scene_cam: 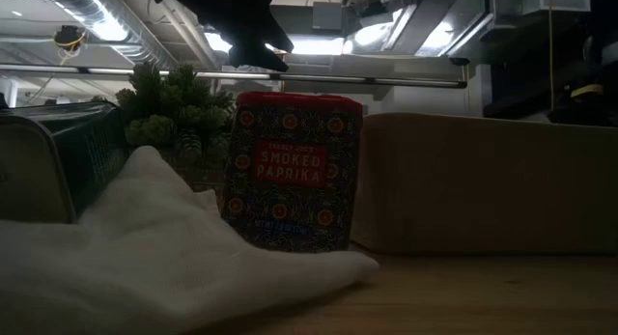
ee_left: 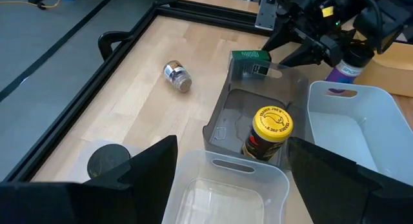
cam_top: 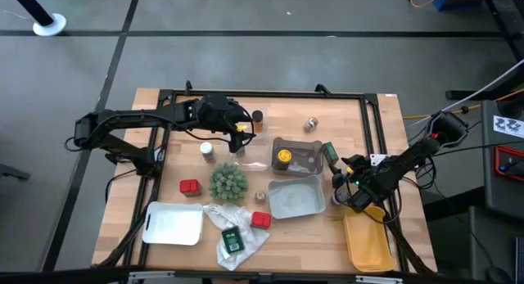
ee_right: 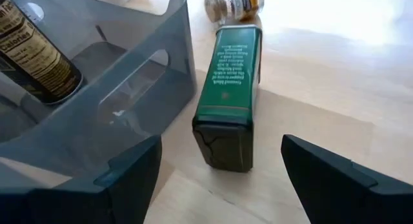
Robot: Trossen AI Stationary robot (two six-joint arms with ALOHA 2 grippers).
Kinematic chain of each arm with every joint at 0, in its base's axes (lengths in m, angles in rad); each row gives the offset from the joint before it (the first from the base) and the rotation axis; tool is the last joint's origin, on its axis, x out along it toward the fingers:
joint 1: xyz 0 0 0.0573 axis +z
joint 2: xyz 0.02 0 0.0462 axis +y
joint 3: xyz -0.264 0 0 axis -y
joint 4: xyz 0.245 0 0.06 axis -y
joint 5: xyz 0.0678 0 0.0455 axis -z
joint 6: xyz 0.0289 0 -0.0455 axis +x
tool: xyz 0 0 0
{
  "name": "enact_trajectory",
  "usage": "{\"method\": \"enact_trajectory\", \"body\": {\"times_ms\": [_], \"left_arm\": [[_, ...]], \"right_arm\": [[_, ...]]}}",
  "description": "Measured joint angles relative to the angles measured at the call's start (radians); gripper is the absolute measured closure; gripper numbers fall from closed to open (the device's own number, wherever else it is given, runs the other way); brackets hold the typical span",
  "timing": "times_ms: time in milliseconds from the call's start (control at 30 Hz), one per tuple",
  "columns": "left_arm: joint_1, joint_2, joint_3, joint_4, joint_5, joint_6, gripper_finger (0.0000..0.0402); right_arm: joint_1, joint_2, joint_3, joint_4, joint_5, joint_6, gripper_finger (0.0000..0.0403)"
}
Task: Sort spices by type
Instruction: Put the top green seasoning can into the gray bin
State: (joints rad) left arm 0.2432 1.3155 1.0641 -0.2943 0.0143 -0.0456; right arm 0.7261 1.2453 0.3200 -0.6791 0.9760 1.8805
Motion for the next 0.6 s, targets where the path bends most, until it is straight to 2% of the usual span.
{"method": "enact_trajectory", "body": {"times_ms": [233,600], "left_arm": [[0.0,0.0,0.0,0.0,0.0,0.0,0.0125],[0.0,0.0,0.0,0.0,0.0,0.0,0.0125]], "right_arm": [[0.0,0.0,-0.035,0.037,0.003,0.0,0.0084],[-0.001,0.0,-0.056,0.062,0.087,-0.002,0.0084]]}}
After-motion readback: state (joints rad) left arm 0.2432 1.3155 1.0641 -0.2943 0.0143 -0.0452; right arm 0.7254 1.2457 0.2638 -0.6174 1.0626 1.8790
